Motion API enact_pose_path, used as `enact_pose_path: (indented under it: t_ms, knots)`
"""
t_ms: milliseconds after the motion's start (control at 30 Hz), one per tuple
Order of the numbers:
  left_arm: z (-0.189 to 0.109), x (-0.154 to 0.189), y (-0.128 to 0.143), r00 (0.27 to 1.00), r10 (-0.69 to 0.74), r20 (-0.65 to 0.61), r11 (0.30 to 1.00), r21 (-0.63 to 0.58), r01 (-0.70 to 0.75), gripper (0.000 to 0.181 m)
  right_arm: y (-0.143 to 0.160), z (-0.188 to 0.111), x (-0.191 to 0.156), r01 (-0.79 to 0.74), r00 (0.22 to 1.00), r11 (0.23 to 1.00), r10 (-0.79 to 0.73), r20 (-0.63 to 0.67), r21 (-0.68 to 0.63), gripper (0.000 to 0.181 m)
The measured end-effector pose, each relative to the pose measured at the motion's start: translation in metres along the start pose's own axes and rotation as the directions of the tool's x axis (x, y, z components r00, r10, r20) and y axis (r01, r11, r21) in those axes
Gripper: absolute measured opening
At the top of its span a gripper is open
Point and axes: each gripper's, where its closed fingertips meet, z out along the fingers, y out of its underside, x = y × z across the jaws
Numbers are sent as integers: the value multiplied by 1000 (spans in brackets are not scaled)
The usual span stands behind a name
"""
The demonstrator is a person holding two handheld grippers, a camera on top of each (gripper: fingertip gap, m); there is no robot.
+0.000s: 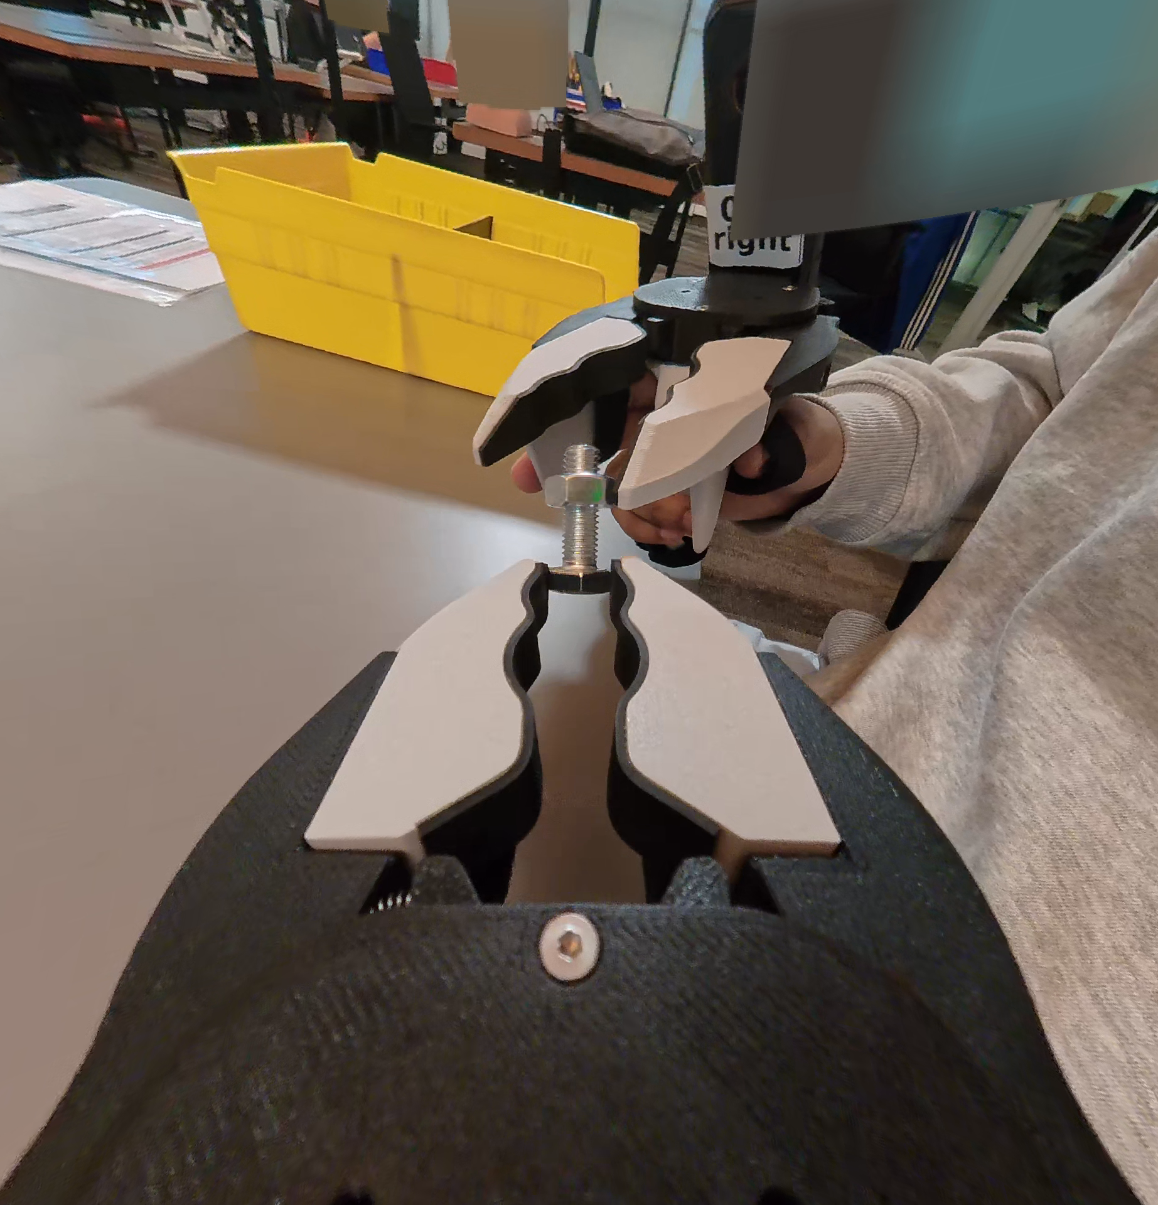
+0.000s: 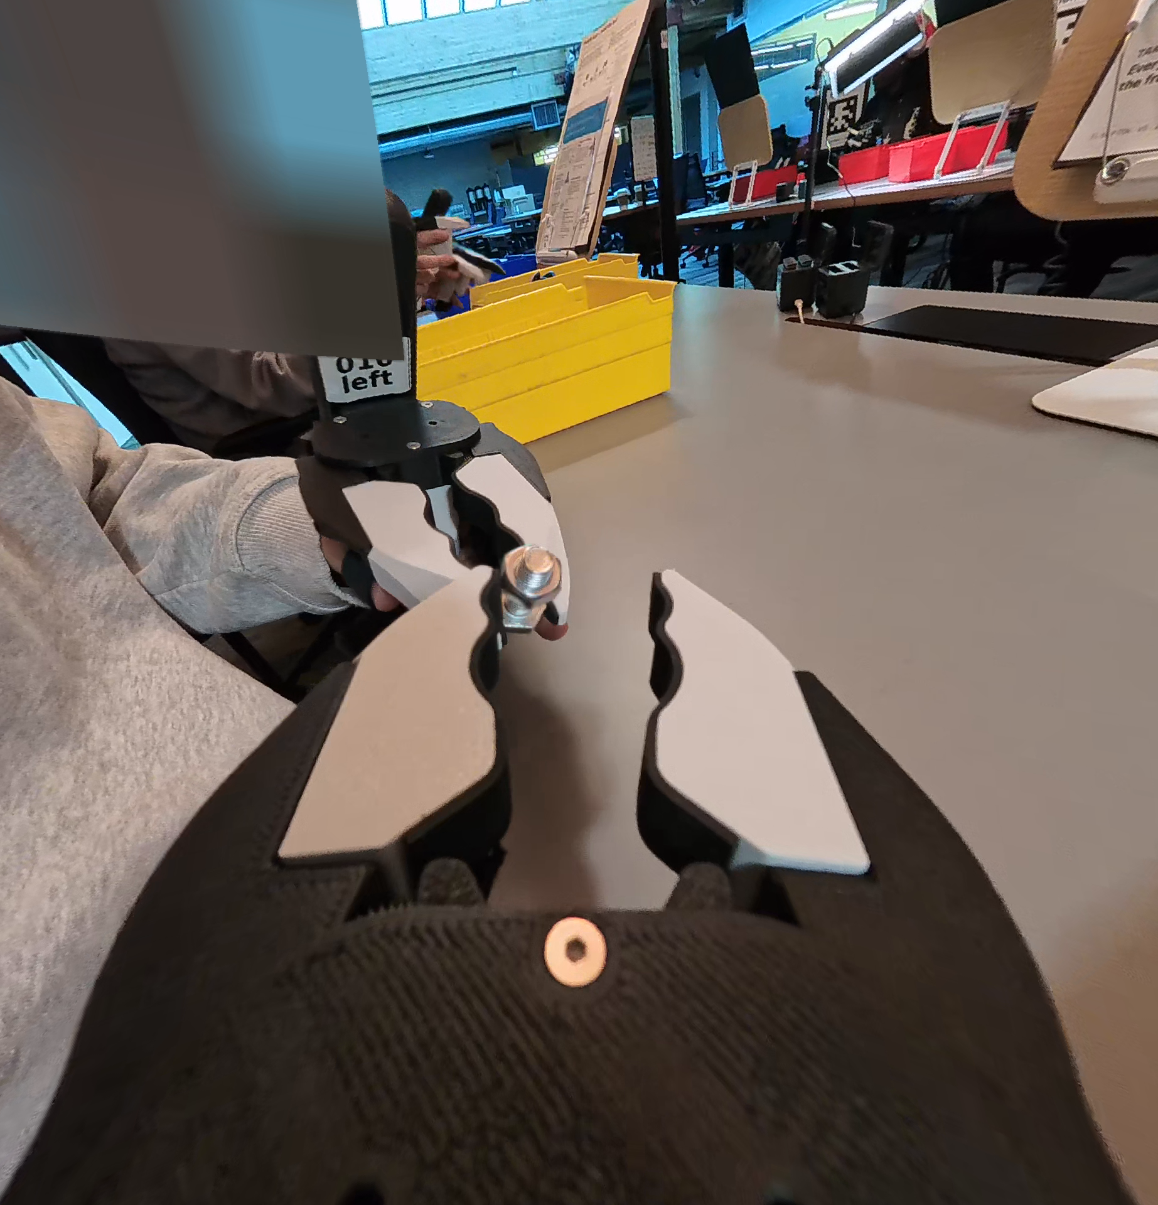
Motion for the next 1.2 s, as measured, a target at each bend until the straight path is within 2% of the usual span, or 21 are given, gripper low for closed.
enact_pose_path:
  t_ms: [333, 867, 1200]
  knots:
    - [-2, -2, -4, 1000, -24, -7, 999, 22, 24, 20, 3, -3, 14, -8, 998, 1000, 7, -59, -24, 38]
    - [-3, -8, -5, 999, -41, 21, 998, 38, 40, 20, -1, -2, 4, -18, 1000, 1000, 18, -5, 4, 43]
    - [3, 1, 1, 999, 51, 21, 999, -17, -50, 19, 0, 3, -4, -26, 999, 1000, 26, 23, 2, 47]
